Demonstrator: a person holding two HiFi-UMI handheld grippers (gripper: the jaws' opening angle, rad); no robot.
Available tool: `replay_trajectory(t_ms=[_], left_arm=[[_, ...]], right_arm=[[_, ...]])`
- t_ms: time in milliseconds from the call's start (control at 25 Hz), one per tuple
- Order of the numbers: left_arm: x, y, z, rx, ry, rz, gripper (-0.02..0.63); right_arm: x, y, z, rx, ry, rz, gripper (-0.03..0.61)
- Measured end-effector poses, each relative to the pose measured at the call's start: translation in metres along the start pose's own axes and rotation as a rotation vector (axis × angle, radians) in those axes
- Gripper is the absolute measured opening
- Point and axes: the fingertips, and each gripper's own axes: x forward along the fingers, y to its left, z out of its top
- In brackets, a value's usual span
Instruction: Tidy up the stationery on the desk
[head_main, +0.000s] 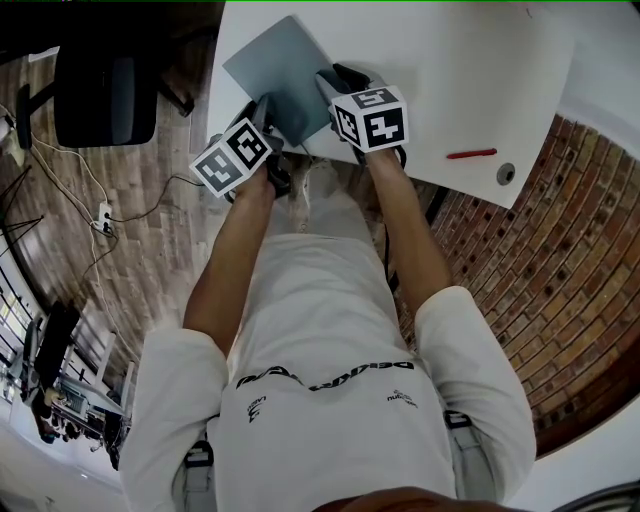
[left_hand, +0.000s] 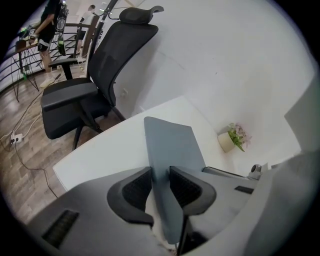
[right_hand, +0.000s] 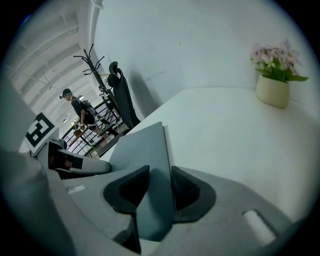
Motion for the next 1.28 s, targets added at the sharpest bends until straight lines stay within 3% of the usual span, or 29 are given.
replay_trajectory(t_ms=[480,1280], left_arm=[[0.006,-0.008,0.002,0.062,0.024,0.003,0.103],[0.039,-0.080,-0.028,0.157,0.102,-0.110,0.103]], right_arm=[[-0.010,-0.008,-0.008,0.066,-0.026,-0.044,0.120],[-0.063,-0.076,-0.035,0.207,-0.125,-0.187,0.118]])
